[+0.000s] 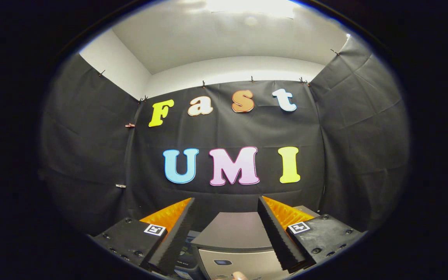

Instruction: Put the clothes into the washing machine and then close the washing machine lid.

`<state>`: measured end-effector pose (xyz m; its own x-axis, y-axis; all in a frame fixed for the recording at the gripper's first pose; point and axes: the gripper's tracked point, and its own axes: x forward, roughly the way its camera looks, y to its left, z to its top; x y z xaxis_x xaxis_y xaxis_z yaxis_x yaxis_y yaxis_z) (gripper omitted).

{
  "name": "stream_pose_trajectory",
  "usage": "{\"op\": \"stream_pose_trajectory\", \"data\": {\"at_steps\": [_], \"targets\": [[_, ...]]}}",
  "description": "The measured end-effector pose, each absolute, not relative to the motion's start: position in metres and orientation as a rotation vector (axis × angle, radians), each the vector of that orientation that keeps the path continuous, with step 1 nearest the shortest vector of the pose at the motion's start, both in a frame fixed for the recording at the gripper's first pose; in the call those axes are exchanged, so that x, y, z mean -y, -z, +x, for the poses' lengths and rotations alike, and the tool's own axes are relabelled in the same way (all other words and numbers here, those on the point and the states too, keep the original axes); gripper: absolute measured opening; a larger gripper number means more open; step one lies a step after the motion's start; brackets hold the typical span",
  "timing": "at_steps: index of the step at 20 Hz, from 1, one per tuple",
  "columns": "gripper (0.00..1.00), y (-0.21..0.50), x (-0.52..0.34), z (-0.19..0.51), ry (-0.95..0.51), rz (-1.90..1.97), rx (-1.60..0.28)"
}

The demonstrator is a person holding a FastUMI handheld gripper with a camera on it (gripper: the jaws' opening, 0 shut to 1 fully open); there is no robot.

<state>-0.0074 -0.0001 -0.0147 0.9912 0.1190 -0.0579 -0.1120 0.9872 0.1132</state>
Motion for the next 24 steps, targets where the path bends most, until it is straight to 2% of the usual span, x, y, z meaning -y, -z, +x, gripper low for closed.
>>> {"op": "stream_pose_trajectory", "data": {"at_steps": [24], "targets": [[0.98,0.0216,-0.0021,-0.0093,-0.122,0.122,-0.083]]}}
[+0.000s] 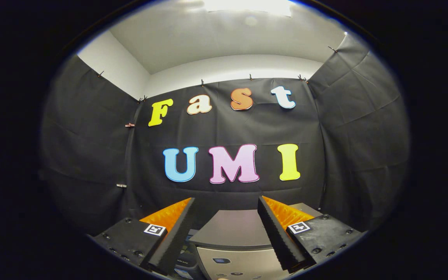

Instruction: Put the clothes into the washing machine and then close the washing machine lid.

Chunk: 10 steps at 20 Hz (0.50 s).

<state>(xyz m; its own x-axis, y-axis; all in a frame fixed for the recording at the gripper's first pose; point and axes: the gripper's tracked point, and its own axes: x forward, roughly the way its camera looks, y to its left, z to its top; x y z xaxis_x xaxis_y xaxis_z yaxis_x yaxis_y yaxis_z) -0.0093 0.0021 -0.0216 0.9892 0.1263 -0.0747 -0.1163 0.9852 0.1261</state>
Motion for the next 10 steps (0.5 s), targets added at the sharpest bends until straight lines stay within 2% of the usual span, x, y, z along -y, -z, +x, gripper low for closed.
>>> {"op": "stream_pose_trajectory", "data": {"at_steps": [10], "targets": [[0.98,0.0192,0.0032,-0.0117,-0.114,0.116,-0.079]]}}
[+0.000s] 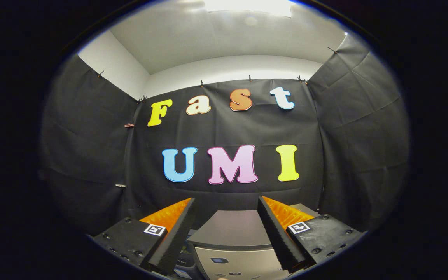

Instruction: Put the clothes into the washing machine and then close the washing machine lid.

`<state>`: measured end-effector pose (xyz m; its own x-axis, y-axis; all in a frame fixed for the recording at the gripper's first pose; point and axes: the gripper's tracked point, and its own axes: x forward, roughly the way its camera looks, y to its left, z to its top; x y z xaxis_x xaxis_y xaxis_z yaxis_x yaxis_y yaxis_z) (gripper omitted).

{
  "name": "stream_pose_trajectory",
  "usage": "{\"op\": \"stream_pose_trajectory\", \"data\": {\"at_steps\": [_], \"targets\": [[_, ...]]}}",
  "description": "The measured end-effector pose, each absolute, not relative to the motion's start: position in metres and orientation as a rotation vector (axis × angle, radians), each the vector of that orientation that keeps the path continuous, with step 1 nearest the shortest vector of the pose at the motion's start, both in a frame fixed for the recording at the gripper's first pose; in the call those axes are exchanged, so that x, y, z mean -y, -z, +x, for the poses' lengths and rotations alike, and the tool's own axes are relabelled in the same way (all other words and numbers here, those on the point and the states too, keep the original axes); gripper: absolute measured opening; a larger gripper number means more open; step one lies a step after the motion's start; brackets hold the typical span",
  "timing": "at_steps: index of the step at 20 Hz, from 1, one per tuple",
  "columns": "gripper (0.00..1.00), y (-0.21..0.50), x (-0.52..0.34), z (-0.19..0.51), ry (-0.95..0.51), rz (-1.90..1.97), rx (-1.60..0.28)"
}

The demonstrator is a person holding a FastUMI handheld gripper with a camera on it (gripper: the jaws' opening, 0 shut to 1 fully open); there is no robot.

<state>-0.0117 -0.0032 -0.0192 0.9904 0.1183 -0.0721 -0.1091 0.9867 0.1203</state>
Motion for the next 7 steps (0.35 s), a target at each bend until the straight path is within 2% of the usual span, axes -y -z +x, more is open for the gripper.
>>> {"op": "stream_pose_trajectory", "data": {"at_steps": [7], "targets": [[0.98,0.0185,0.0050,-0.0130,-0.114,0.116,-0.079]]}}
